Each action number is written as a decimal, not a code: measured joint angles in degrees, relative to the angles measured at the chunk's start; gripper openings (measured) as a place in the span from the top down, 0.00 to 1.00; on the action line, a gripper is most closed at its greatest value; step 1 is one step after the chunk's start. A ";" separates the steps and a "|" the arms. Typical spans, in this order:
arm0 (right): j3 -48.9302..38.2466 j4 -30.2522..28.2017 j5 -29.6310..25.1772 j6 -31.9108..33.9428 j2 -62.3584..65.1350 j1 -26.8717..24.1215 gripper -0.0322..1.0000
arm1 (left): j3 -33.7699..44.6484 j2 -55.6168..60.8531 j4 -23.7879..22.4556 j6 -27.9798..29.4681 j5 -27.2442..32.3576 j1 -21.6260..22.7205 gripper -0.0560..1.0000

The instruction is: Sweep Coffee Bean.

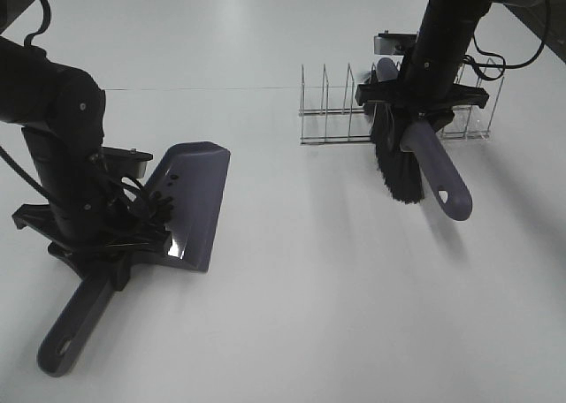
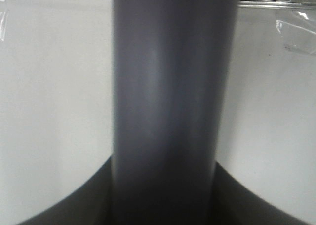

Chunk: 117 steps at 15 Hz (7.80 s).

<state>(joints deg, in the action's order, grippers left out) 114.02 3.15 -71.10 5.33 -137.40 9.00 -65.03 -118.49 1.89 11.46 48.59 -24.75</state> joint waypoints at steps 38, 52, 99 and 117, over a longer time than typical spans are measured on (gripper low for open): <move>5.27 4.64 1.03 1.49 0.63 -0.52 0.42 | 0.00 -0.06 0.17 -0.06 0.23 0.00 0.65; 5.27 4.01 1.03 -1.09 14.67 -0.52 0.41 | 0.06 1.78 1.43 -0.06 1.49 0.00 0.33; -87.78 -3.15 6.99 -10.14 137.68 -0.52 0.41 | 35.29 118.72 2.86 -12.26 13.46 22.80 0.32; -87.78 -2.01 7.28 -7.51 137.68 -0.52 0.41 | 35.29 118.72 2.58 -11.80 13.46 26.24 0.32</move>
<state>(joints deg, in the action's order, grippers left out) 26.24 1.15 -63.83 -2.18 0.29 8.48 -29.74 0.23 4.47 -0.34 62.05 1.49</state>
